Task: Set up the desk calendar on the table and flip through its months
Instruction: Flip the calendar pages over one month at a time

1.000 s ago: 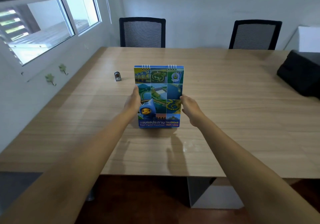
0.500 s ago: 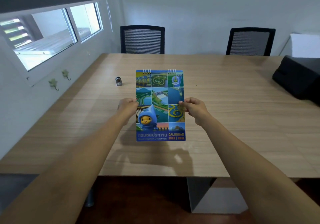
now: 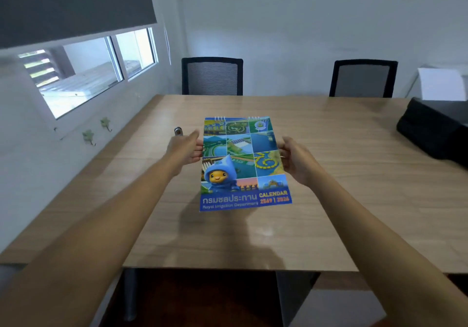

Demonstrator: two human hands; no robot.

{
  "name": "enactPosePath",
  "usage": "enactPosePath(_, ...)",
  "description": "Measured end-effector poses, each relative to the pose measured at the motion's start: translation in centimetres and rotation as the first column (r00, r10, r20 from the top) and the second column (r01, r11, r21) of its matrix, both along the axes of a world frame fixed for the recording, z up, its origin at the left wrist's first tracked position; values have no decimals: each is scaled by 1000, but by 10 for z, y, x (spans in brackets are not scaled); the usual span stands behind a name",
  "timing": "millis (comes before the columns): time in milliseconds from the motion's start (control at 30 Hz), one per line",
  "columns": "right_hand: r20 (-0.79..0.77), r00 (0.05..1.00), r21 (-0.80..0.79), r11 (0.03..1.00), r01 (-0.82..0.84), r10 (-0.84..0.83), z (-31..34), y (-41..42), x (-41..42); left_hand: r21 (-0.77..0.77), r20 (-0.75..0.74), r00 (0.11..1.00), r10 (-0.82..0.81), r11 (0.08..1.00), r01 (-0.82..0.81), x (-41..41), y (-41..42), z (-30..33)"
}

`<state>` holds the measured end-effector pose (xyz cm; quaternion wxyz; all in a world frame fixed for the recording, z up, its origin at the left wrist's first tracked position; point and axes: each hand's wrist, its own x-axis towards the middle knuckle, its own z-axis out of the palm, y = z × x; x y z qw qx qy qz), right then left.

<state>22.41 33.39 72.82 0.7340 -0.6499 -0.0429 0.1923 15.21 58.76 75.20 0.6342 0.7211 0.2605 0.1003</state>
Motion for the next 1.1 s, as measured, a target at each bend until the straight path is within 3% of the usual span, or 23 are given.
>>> enactPosePath(100,35,999,147,988,-45,40,29,-3,2,40,38,999,-7,999,6,0,6,31)
enactPosePath(200,155,987,121,991,-65,46,55,7,3,34,104,993,-53,998,50,7,6,52)
enactPosePath(300,344,935,-99,994,-51,82,72,24,5,175,126,984,-124,979,101,19,0,64)
enactPosePath(367,447,881,-309,951,-8,153,77,35,3,408,57,983,-174,903,137,26,-3,66)
enactPosePath(433,498,828,-518,854,45,258,75,45,8,602,-3,978,-209,781,168,34,-4,62)
enactPosePath(500,475,784,-741,662,112,399,63,51,22,696,-61,958,-280,676,242,42,-3,54)
enactPosePath(567,382,800,-868,477,138,463,52,51,35,771,-168,942,-292,557,310,50,1,44)
enactPosePath(633,356,813,-899,406,163,462,42,48,43,803,-261,925,-275,470,366,59,3,36)
enactPosePath(733,387,806,-899,380,220,448,35,48,44,809,-330,904,-272,411,420,68,4,24)
enactPosePath(867,436,804,-873,408,268,405,28,54,49,792,-289,920,-263,475,385,72,2,12)
enactPosePath(933,493,807,-800,534,274,325,27,57,49,778,-242,938,-248,528,340,71,0,6)
enactPosePath(1033,449,893,-531,813,236,34,16,59,43,623,-84,988,-127,767,152,62,-6,-10)
enactPosePath(1100,258,963,-388,904,182,-84,0,57,39,335,-40,999,-28,941,40,53,-13,-23)
